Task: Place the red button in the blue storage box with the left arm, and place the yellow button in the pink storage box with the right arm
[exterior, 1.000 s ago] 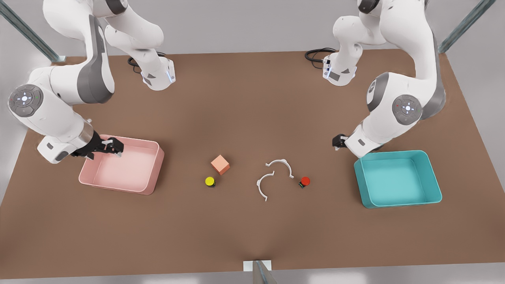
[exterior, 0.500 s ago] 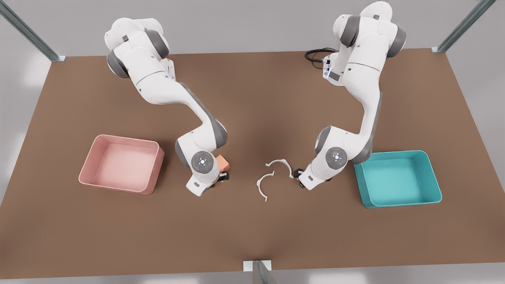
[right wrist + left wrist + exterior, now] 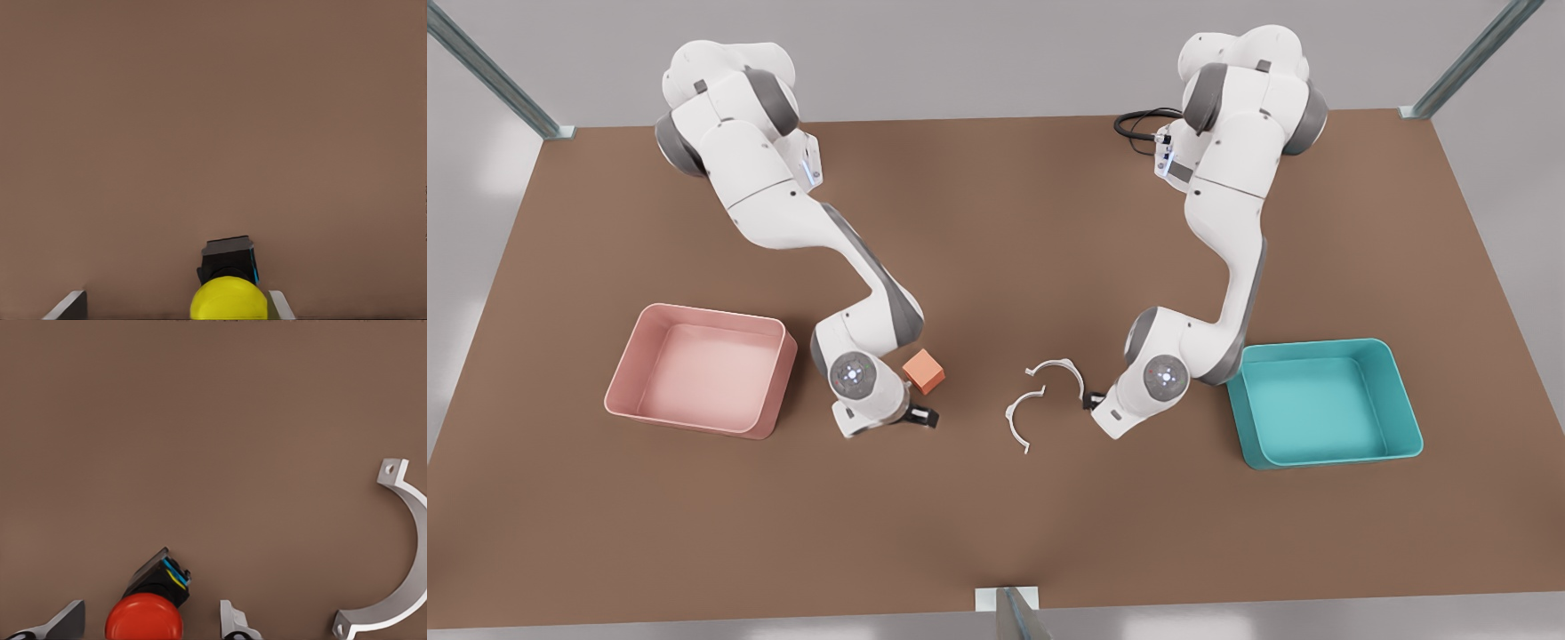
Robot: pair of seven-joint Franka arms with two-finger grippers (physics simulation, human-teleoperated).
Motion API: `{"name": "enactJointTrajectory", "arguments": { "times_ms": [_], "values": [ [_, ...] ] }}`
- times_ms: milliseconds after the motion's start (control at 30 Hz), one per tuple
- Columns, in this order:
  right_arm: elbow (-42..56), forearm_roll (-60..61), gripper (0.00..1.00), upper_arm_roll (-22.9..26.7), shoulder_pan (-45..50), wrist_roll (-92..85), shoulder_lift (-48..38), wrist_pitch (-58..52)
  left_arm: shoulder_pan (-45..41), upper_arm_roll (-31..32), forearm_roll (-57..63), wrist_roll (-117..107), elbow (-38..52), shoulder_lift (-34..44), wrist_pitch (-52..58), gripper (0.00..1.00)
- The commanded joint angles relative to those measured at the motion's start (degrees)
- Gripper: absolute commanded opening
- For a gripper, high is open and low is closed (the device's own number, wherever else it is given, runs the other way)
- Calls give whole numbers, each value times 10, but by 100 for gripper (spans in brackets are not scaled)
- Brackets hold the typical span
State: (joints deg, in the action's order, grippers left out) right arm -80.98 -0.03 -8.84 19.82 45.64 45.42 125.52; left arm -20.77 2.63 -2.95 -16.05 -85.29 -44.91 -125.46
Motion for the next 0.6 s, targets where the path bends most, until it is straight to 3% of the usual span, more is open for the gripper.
{"name": "enactJointTrajectory", "arguments": {
  "times_ms": [0,33,133,233,300,433,567],
  "values": [
    [-11,2,100,0,0,211,-6,17,-1,0,1,-18,0,0,-2,85],
    [-17,2,100,0,0,211,-9,17,-4,0,1,-18,0,0,-2,75],
    [-102,-1,100,0,-13,208,-45,81,-4,0,1,-19,0,0,-2,70],
    [-103,-1,100,0,-22,202,-43,78,-4,0,1,-19,0,0,-2,63],
    [-98,-15,100,0,-25,201,-36,86,-4,0,0,-20,0,1,-2,50],
    [-87,-26,100,1,-22,199,-30,94,-4,0,0,-21,1,5,-1,48],
    [-87,-38,100,0,-19,199,-22,95,15,-2,1,-17,5,67,50,49]
  ]
}}
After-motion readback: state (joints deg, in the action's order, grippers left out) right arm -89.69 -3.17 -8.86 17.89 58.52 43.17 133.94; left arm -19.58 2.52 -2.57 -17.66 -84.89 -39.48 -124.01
